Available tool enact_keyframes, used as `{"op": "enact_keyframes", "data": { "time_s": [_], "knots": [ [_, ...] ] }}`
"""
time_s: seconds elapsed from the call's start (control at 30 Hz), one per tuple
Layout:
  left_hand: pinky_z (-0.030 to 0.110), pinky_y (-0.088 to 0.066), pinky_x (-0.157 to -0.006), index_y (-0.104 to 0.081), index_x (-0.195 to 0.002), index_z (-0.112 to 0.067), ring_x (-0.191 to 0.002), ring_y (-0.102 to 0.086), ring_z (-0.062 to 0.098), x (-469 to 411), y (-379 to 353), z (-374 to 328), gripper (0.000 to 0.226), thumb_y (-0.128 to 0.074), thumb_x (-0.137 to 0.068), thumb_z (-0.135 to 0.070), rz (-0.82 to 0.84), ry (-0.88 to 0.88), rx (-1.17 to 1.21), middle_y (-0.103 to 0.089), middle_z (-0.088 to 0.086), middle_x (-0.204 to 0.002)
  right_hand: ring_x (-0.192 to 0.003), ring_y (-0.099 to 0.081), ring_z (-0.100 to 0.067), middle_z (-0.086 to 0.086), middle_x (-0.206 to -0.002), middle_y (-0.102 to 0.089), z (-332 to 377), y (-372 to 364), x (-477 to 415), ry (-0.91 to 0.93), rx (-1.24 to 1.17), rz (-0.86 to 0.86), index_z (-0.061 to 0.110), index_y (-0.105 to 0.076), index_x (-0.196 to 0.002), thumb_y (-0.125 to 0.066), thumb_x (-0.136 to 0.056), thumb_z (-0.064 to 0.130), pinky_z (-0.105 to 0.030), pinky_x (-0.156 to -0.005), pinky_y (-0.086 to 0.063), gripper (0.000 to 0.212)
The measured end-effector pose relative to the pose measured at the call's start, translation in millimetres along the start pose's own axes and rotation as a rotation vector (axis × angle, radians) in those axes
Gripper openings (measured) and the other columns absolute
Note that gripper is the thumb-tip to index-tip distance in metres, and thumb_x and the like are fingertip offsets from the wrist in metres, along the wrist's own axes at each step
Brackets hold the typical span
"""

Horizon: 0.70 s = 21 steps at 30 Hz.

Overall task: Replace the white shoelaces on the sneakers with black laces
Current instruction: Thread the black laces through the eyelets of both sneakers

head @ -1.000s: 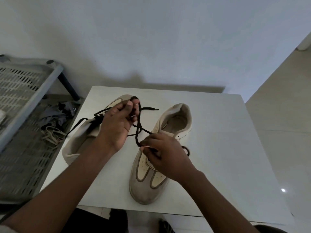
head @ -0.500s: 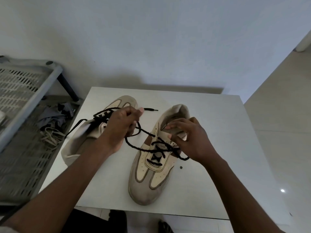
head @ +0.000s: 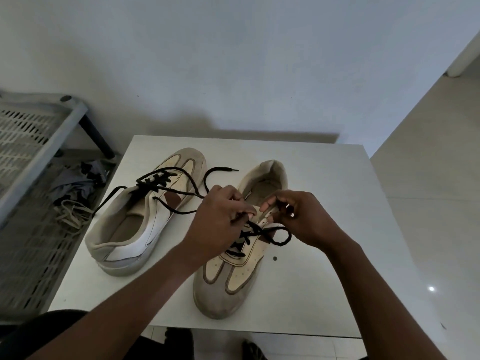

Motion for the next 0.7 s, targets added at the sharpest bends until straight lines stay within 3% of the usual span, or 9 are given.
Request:
{"op": "enact_keyframes", "data": {
  "time_s": [0.07, 0.23, 0.37, 0.53, 0.63, 0.7],
  "knots": [
    [0.028, -0.033, -0.066, -0.077, -0.091, -0.020, -0.079, -0.043, 0.014, -1.5, -5.4, -6.0, 0.025, -0.077, -0.073, -0.003, -0.038, -0.079, -0.103, -0.059, -0.003, -0.079, -0.078, -0.061, 0.001, 0.016, -0.081, -0.069, -1.3, 1.3, 1.2, 0.016, -0.006, -0.052, 0.026, -0.070, -0.084, -0.072, -0.079, -0.005, -0.009, -0.068, -0.045, 0.032],
    [0.029, -0.034, -0.064, -0.079, -0.083, -0.024, -0.074, -0.044, 0.012, -10.5, -8.4, -4.8, 0.019, -0.080, -0.072, -0.009, -0.021, -0.009, -0.066, -0.073, -0.003, -0.078, -0.076, -0.062, -0.011, 0.014, -0.080, -0.068, -7.1, 1.8, 2.4, 0.019, -0.058, -0.128, 0.036, -0.065, -0.079, -0.069, -0.079, -0.009, -0.022, -0.070, -0.053, 0.045],
    [0.031, -0.041, -0.078, -0.079, -0.088, -0.026, -0.073, -0.047, 0.010, -14.2, -5.2, -1.1, 0.014, -0.077, -0.078, -0.016, 0.039, 0.113, -0.036, -0.055, -0.012, -0.067, -0.078, -0.063, -0.025, 0.012, -0.082, -0.069, -7.7, 0.5, 1.2, 0.019, -0.093, -0.137, 0.034, -0.068, -0.080, -0.069, -0.079, -0.008, -0.042, -0.075, -0.055, 0.043],
    [0.031, -0.033, -0.080, -0.077, -0.092, -0.032, -0.079, -0.045, 0.010, -16.6, -16.5, 1.7, 0.013, -0.072, -0.082, -0.025, 0.084, 0.105, -0.113, -0.072, -0.007, -0.086, -0.079, -0.065, -0.023, 0.010, -0.081, -0.070, -8.0, -0.4, 1.7, -0.002, -0.125, -0.140, 0.033, -0.068, -0.080, -0.069, -0.079, -0.009, -0.042, -0.076, -0.055, 0.042],
    [0.031, -0.034, -0.075, -0.077, -0.089, -0.029, -0.074, -0.039, 0.006, -17.2, -23.1, 5.3, 0.011, -0.073, -0.082, -0.023, 0.094, 0.090, -0.065, -0.070, -0.010, -0.081, -0.079, -0.066, -0.020, 0.010, -0.080, -0.070, -9.6, 1.0, 2.0, -0.002, -0.130, -0.155, 0.028, -0.067, -0.082, -0.070, -0.079, -0.007, -0.041, -0.076, -0.055, 0.036],
    [0.021, -0.033, -0.072, -0.078, -0.086, -0.026, -0.070, -0.042, 0.000, -18.1, -24.7, 7.5, 0.011, -0.075, -0.079, -0.018, 0.112, 0.105, 0.021, -0.069, -0.012, -0.079, -0.078, -0.066, -0.019, 0.010, -0.078, -0.069, -11.0, 1.4, 2.1, -0.017, -0.154, -0.167, 0.024, -0.067, -0.083, -0.070, -0.078, -0.006, -0.037, -0.075, -0.055, 0.031]
  ]
}}
Point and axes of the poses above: each hand's wrist, its own x-axis away from the middle knuckle, its own y-axis out of the back of the hand, z = x × y, the point moved 8 cm from there along -x, towards the middle knuckle
